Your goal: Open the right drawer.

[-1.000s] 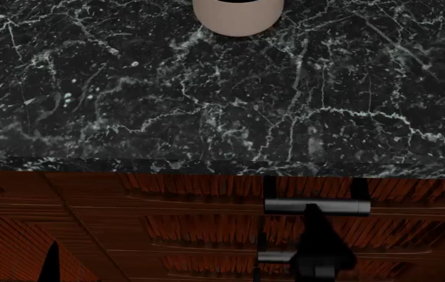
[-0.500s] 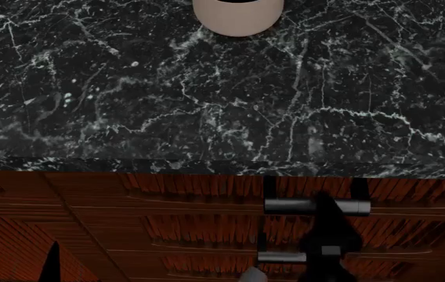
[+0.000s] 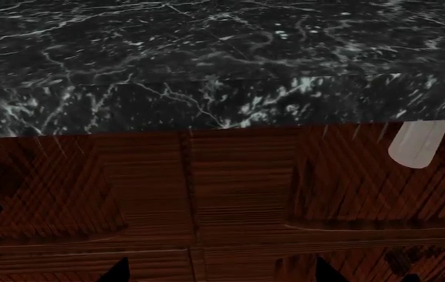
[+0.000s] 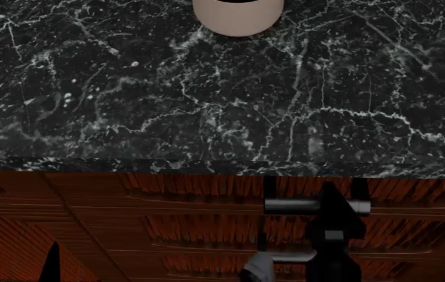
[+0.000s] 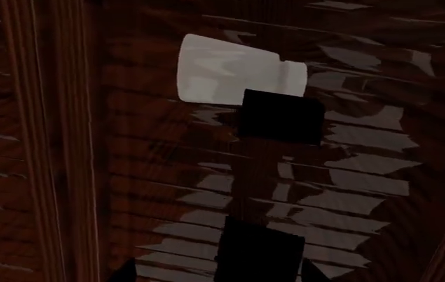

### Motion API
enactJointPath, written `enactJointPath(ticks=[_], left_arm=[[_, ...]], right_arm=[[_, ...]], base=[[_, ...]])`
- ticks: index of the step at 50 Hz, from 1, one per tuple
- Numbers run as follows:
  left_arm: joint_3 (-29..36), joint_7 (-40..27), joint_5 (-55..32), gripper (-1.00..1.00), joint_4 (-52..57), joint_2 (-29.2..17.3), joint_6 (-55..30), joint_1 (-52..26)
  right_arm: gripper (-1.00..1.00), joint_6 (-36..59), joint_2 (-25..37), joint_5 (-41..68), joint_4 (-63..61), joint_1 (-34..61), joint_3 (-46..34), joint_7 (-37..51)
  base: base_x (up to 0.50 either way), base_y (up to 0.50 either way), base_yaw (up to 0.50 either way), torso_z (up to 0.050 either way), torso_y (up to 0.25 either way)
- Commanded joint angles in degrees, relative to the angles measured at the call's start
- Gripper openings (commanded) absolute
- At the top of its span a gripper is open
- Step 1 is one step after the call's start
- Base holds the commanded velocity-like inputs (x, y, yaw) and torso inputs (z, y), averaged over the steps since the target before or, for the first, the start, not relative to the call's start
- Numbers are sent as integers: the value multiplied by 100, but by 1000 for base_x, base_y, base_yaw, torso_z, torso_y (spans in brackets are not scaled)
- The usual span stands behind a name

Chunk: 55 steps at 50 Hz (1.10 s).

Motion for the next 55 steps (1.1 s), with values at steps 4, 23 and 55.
enactJointPath(ticks=[4, 23, 55], left_arm=[[-36, 22, -49, 100, -63, 16, 157, 45], [-16, -61, -121, 100, -37, -29, 127, 28], [28, -168, -202, 100, -69, -109, 184, 19]], right_arm=[[-100, -111, -94, 114, 384, 152, -2, 158], [-100, 25, 201, -187, -496, -300, -133, -54], [-100, 395, 675, -972, -2160, -1202, -403, -412]], base=[[3, 0, 1, 0, 0], [1, 0, 1, 0, -1], [-1, 1, 2, 0, 0]])
